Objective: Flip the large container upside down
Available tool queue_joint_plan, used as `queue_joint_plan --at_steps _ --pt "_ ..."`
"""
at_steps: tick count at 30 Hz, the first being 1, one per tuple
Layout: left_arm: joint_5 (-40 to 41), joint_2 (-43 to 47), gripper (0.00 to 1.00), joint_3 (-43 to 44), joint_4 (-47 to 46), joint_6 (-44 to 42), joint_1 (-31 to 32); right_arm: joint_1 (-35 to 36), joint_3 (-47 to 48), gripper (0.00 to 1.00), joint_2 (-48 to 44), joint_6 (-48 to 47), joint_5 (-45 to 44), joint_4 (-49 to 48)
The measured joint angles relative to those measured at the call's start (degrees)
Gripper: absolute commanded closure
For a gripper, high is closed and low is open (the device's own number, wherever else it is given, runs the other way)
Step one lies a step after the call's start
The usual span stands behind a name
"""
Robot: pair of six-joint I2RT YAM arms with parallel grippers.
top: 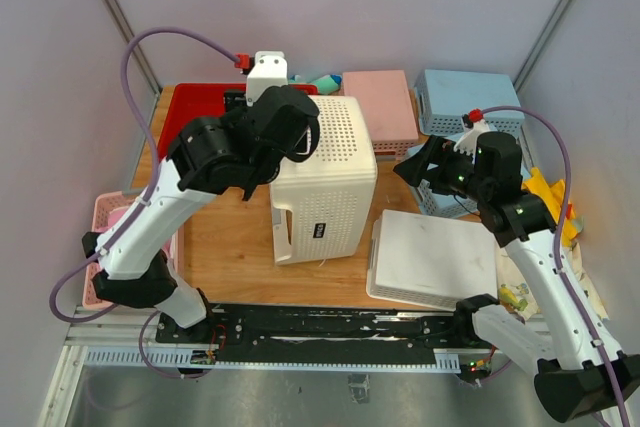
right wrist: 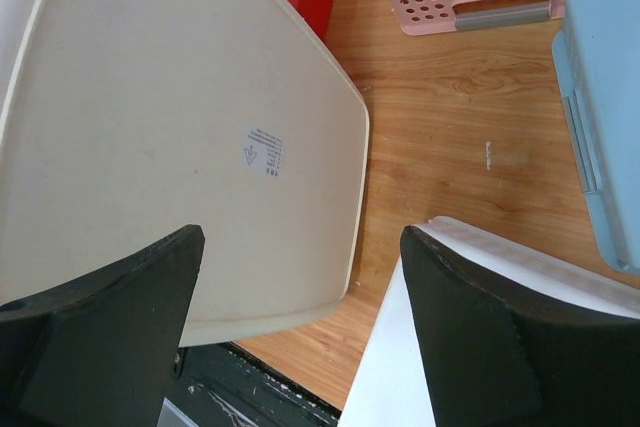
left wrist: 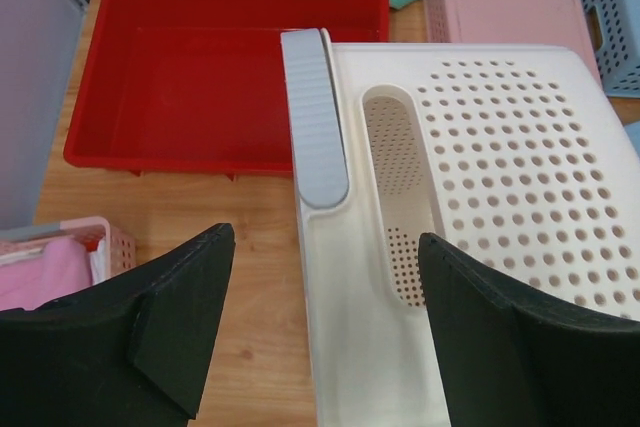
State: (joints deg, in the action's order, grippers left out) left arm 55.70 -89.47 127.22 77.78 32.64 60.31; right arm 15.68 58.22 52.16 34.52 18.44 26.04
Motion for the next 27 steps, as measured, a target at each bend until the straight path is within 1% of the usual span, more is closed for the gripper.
queue_joint_plan --at_steps 6,10,17,21,24,25,27 --pt "-0.92 0.0 0.24 -2.36 0.39 0.48 -2.12 0.0 -0.02 0.18 -0.2 0.0 0.0 -0.02" --pt "-2.01 0.0 0.31 -3.72 0.26 0.66 -2.38 0.0 -0.46 0.18 -0.28 0.02 0.02 -0.02" --pt "-3.19 0.0 0.53 -9.51 -0.15 1.7 -2.51 0.0 -1.62 0.19 -0.55 0.13 0.09 -0.02" --pt "-3.34 0.11 0.66 -10.36 -0.63 2.27 -2.86 0.0 -1.79 0.18 -0.55 0.15 0.22 -0.02" --pt "-3.78 0.39 0.81 -10.36 -0.55 2.27 -2.86 0.0 -1.84 0.18 -0.55 0.15 0.52 -0.07" --pt "-3.96 0.48 0.88 -10.36 -0.5 2.27 -2.89 0.0 -1.84 0.18 -0.55 0.17 0.61 -0.09" --pt "-4.59 0.68 0.99 -10.36 -0.5 2.27 -3.04 0.0 -1.88 0.18 -0.44 0.39 1.18 -0.39"
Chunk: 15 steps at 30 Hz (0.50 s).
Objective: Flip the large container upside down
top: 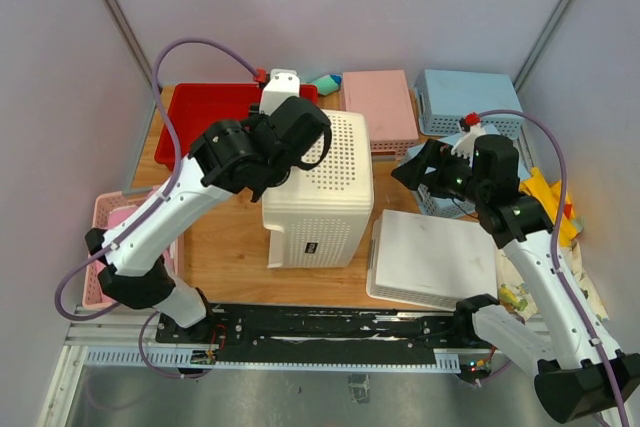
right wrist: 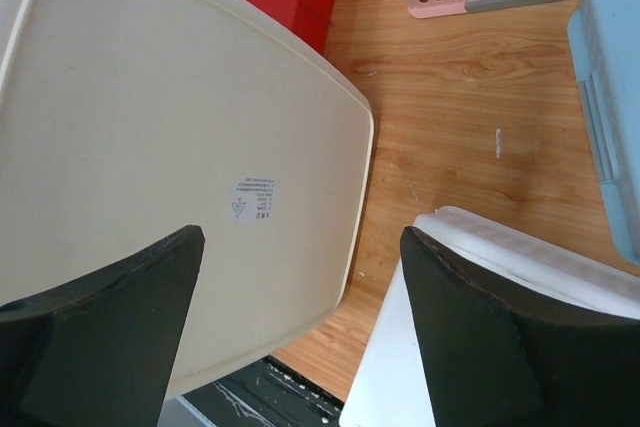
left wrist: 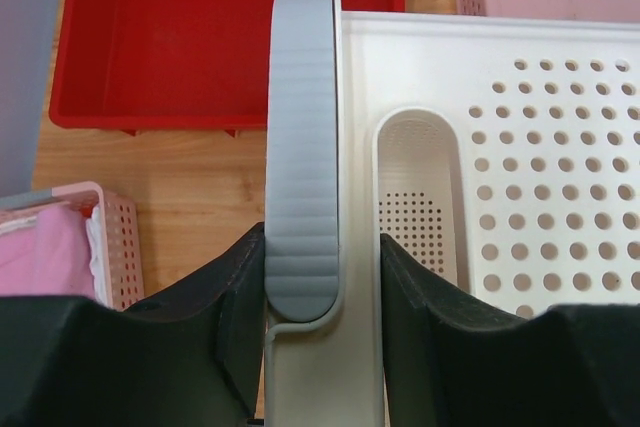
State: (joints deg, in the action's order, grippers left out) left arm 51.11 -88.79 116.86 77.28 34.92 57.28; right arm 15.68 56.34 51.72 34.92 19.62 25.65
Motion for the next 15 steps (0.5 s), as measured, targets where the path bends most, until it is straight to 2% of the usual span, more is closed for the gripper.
queue_joint_plan --at_steps 5,10,15 --pt "-4.74 3.54 1.0 -2.27 -1.4 -0.52 -1.09 -0.13 0.0 0.19 1.01 0.94 1.57 -0.68" --pt "-15.61 18.23 1.0 -13.22 -7.91 -1.7 -9.05 -0.94 -0.04 0.19 1.07 1.27 1.86 -1.44" --pt "-18.43 29.29 1.0 -16.28 -11.87 0.28 -11.74 -1.49 -1.14 0.19 0.96 1.29 2.16 -1.81"
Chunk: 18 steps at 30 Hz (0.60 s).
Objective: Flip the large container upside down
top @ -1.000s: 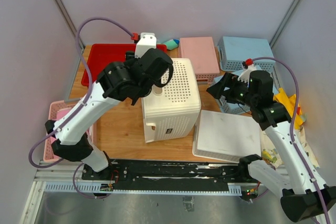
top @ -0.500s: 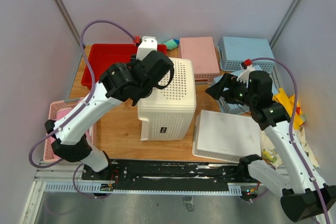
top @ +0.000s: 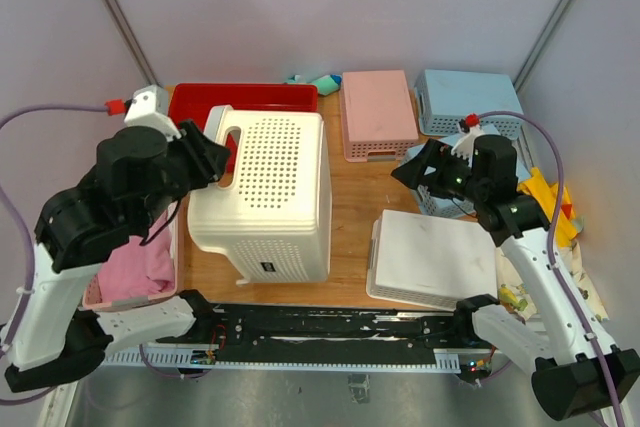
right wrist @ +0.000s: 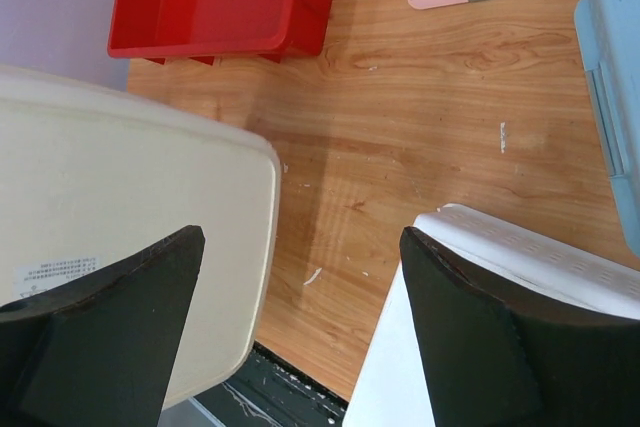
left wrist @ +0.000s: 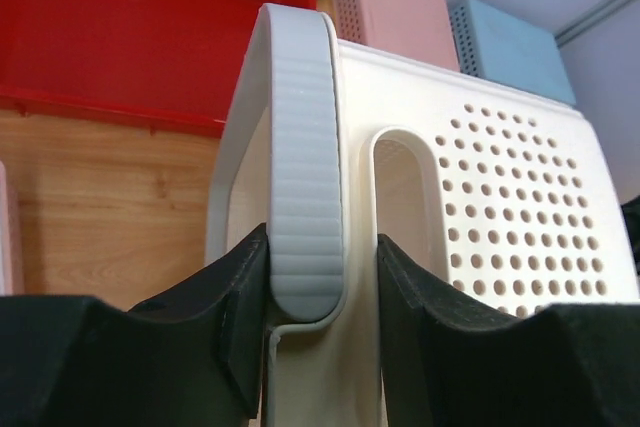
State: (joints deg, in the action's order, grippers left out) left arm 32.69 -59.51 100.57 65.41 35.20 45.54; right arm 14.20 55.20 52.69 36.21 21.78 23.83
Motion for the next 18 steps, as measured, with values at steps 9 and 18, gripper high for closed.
queue_joint_plan --at_steps 9,18 --pt "-1.81 13.14 1.0 -14.01 -1.07 11.45 -0.04 -0.15 -2.38 0.18 0.5 1.01 3.17 -2.32" --pt "1.2 20.33 1.0 -16.0 1.44 17.92 -0.07 0.87 -10.86 0.19 11.13 11.98 19.47 -21.4"
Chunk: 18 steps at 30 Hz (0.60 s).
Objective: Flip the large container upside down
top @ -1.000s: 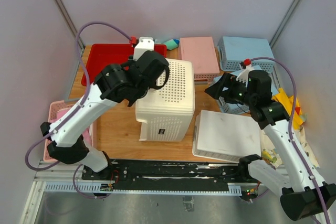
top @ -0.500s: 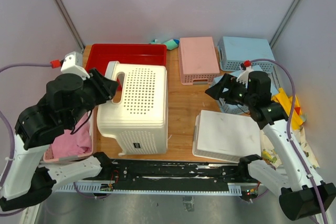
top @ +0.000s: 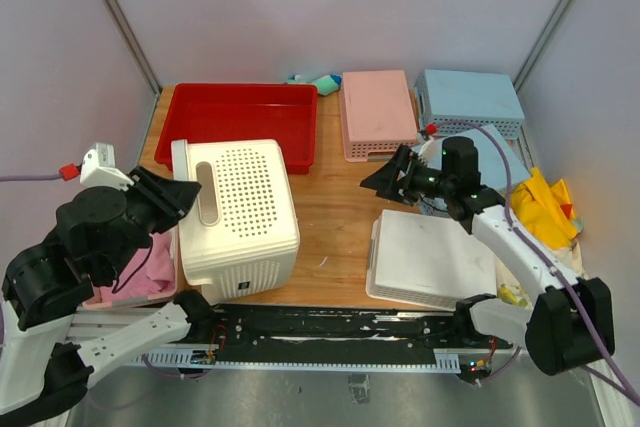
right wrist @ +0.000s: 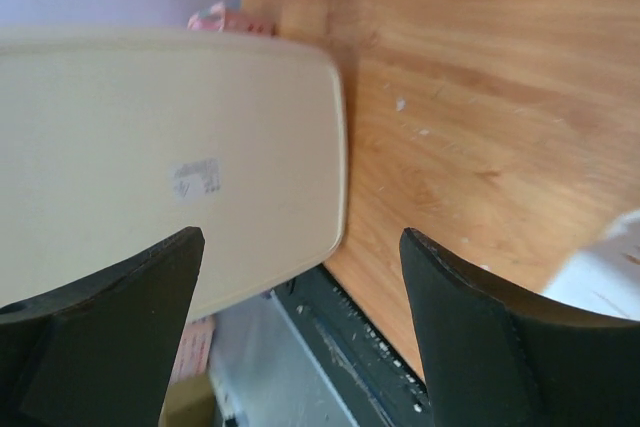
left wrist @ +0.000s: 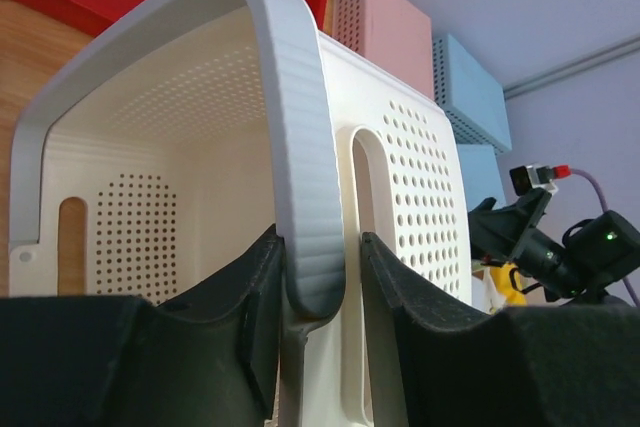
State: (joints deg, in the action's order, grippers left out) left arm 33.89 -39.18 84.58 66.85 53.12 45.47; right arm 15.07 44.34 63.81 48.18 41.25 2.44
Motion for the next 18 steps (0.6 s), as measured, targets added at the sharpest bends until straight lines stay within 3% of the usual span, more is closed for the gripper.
queue_joint_plan --at_steps 5,7,18 --pt "1.79 -0.24 1.0 -0.13 0.11 0.79 0.0 8.17 -0.04 0.19 7.74 4.46 6.49 -9.53" --pt "1.95 -0.79 1.0 -0.13 -0.22 0.79 0.0 10.43 -1.25 0.19 9.46 8.66 9.22 -17.9" --pt "2.73 -2.05 1.0 -0.76 -2.25 0.81 0.0 17.03 -0.57 0.19 13.49 28.85 12.83 -52.06"
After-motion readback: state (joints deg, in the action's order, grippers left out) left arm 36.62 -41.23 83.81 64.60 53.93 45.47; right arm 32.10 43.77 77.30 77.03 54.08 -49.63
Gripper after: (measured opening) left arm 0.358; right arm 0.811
